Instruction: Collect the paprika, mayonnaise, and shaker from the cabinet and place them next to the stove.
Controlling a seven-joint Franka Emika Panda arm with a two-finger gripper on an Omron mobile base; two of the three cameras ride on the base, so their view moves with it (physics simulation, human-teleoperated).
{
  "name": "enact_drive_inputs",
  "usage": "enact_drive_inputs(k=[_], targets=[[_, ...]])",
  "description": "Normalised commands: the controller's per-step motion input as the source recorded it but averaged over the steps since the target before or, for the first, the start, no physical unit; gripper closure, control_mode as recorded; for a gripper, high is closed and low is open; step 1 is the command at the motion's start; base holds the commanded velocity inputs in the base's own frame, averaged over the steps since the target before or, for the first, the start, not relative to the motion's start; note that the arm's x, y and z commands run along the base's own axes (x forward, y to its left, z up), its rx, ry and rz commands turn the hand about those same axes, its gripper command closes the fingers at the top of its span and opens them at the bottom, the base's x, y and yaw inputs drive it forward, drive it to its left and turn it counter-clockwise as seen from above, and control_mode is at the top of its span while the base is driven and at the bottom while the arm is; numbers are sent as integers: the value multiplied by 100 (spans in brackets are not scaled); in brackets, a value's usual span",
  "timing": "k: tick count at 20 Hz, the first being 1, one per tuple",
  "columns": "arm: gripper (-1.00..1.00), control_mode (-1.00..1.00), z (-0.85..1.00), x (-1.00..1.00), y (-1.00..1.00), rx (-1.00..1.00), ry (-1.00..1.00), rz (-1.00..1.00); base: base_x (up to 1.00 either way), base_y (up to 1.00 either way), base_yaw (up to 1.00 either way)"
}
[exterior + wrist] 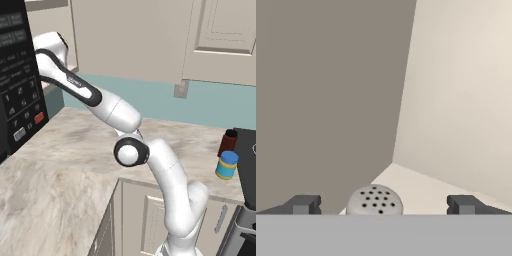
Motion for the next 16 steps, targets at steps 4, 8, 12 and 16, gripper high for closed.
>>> enact_drive_inputs(k=[4, 8, 12, 16], targets=[[-100, -100, 0, 4, 23, 0, 0, 0, 0, 0, 0], [-100, -100, -8, 7, 1, 0, 0, 0, 0, 0, 0], [-100, -100, -27, -3, 5, 0, 0, 0, 0, 0, 0], [100, -100, -23, -5, 21, 0, 0, 2, 0, 0, 0]])
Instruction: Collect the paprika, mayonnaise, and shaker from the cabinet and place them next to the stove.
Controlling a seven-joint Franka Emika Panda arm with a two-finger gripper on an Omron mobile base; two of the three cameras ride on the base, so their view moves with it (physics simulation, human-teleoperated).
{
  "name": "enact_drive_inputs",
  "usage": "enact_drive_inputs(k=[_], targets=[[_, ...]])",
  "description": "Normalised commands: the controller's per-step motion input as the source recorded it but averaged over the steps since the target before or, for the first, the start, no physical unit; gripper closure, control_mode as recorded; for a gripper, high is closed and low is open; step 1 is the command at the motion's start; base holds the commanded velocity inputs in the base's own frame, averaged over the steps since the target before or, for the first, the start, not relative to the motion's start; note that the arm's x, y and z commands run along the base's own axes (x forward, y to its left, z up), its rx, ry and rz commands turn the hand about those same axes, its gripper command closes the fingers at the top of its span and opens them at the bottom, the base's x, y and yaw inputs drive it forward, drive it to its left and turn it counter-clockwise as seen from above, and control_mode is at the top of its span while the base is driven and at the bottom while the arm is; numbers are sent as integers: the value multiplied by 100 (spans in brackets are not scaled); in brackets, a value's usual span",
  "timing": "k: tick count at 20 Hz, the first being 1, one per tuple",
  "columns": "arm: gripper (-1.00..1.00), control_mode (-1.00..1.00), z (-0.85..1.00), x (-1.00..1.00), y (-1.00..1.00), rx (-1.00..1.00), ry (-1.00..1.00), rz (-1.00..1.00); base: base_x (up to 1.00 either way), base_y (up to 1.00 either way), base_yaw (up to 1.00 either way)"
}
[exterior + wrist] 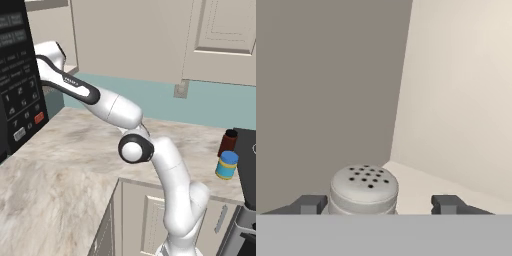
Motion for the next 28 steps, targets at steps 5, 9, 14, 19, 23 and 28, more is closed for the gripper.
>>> enact_drive_inputs(k=[5, 9, 14, 19, 23, 28], targets=[[100, -100, -2, 0, 21, 0, 0, 2, 0, 0, 0], [100, -100, 0, 0, 16, 0, 0, 2, 0, 0, 0], [100, -100, 0, -2, 8, -1, 0, 1, 0, 0, 0], [100, -100, -1, -4, 0, 0, 0, 0, 0, 0, 0], [100, -100, -6, -4, 0, 0, 0, 0, 0, 0, 0], [100, -100, -12, -6, 0, 0, 0, 0, 0, 0, 0]])
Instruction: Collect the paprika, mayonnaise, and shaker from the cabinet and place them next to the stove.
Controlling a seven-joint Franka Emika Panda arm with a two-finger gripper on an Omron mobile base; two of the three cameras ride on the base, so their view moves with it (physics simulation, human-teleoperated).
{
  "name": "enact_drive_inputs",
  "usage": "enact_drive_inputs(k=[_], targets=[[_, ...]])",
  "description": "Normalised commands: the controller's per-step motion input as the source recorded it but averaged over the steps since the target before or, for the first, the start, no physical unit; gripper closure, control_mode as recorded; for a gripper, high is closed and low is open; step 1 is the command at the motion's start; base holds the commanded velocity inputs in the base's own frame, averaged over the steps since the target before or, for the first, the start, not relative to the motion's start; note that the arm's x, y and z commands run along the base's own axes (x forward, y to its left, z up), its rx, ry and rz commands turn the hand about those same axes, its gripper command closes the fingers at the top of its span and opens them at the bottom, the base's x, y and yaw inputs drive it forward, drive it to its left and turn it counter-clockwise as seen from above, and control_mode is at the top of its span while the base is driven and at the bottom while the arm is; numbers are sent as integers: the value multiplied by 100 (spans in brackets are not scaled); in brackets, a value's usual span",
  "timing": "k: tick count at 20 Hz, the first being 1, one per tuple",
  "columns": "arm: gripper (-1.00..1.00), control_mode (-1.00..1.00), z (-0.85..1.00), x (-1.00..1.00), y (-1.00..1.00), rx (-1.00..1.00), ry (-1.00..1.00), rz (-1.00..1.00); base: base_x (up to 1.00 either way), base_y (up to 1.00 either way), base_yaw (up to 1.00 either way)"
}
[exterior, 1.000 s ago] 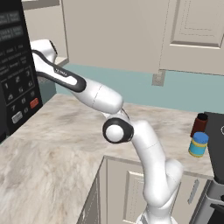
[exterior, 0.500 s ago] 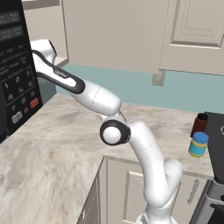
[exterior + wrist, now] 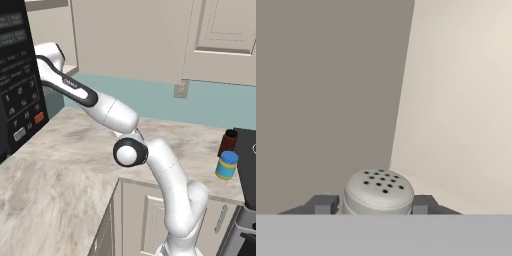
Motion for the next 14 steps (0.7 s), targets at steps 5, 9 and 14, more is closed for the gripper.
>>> enact_drive_inputs(k=[5, 9, 14], targets=[[100, -100, -24, -21, 0, 0, 0, 0, 0, 0, 0], [100, -100, -27, -38, -5, 0, 0, 0, 0, 0, 0], [100, -100, -27, -60, -25, 0, -5, 0, 0, 0, 0]])
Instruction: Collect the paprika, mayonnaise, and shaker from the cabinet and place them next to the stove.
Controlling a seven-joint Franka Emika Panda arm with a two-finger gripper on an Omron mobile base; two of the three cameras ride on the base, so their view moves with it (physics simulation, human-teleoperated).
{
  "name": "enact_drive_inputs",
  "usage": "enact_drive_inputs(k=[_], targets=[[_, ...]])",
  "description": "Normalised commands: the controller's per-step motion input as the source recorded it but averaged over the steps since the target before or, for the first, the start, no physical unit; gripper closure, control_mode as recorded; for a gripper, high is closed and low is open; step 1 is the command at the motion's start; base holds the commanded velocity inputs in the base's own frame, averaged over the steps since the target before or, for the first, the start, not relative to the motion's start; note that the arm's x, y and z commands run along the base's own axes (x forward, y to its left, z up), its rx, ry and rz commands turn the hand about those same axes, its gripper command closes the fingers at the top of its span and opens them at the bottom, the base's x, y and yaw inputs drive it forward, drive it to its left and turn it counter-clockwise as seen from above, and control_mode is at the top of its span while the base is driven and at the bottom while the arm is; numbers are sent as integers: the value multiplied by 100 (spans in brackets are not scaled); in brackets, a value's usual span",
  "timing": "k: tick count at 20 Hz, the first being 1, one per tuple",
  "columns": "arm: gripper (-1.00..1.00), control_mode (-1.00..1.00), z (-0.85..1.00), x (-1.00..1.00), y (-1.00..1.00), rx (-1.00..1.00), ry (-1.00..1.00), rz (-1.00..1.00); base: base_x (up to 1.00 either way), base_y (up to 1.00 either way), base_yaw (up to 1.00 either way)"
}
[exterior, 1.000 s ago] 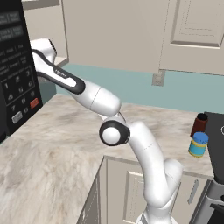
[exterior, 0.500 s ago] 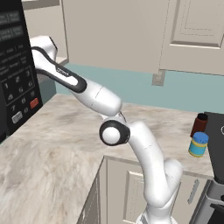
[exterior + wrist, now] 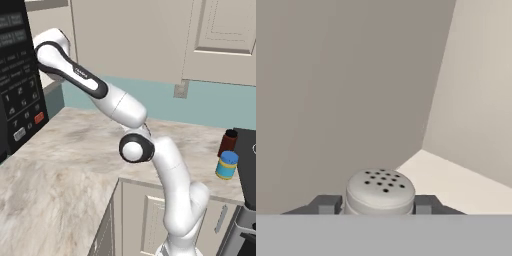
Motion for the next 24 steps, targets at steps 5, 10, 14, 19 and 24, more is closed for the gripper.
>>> enact_drive_inputs(k=[5, 10, 14, 19, 24], targets=[[100, -100, -30, -68, -52, 5, -8, -1, 0, 0, 0], [100, -100, -45, -80, -74, 11, -13, -5, 0, 0, 0], [100, -100, -70, -97, -88, 18, -20, -10, 0, 0, 0], [100, -100, -78, -100, -84, 21, -23, -12, 0, 0, 0], [100, -100, -79, -100, -81, 19, -23, -12, 0, 0, 0]])
